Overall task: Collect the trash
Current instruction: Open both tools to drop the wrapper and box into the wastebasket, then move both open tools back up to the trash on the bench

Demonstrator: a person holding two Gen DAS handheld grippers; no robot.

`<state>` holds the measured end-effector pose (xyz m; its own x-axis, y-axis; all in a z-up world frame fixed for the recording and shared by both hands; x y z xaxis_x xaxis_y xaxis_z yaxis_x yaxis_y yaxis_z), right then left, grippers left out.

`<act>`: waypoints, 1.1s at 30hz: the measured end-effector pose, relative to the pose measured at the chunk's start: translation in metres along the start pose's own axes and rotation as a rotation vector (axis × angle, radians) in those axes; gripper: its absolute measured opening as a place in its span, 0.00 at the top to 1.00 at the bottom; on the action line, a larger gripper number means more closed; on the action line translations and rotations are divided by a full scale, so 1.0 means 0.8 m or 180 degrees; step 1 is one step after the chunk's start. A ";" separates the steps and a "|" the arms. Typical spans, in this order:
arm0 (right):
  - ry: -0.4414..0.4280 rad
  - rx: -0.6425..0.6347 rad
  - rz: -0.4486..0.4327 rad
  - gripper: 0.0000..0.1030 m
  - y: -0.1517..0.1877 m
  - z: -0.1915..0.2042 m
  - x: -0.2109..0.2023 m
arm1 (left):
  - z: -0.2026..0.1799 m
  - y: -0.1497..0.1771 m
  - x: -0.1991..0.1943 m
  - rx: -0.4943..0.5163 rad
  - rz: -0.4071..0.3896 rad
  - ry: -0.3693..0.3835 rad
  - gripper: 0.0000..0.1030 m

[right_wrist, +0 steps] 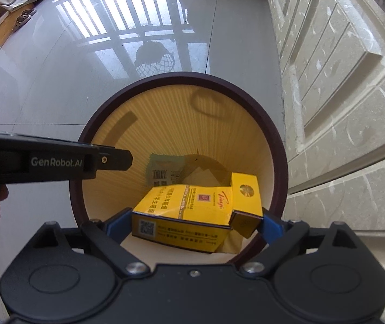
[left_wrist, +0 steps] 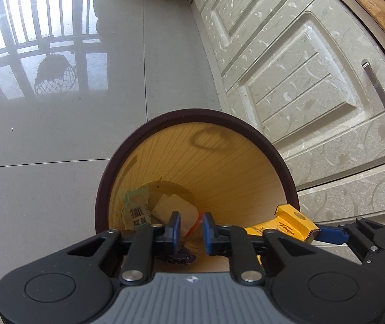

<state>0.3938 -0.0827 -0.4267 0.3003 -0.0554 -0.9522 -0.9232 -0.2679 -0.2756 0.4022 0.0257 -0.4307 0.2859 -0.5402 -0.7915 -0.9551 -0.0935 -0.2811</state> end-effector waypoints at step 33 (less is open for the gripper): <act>0.0157 0.0052 -0.0151 0.00 0.018 -0.010 -0.030 | -0.006 0.022 -0.032 0.0146 -0.0061 -0.0232 0.44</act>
<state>0.3752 -0.0933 -0.4071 0.3548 -0.0904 -0.9306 -0.9114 -0.2556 -0.3226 0.3777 0.0338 -0.4127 0.3105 -0.4764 -0.8226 -0.9453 -0.0640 -0.3197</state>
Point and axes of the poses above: each gripper's, at about its wrist camera, not at the fingertips, and x roughly the way its jaws point, z to its left, y to its underside, the point moved 9 cm from there along x, roughly the way its jaws point, and after that the axes turned 14 degrees about y, right-handed, at the moved point
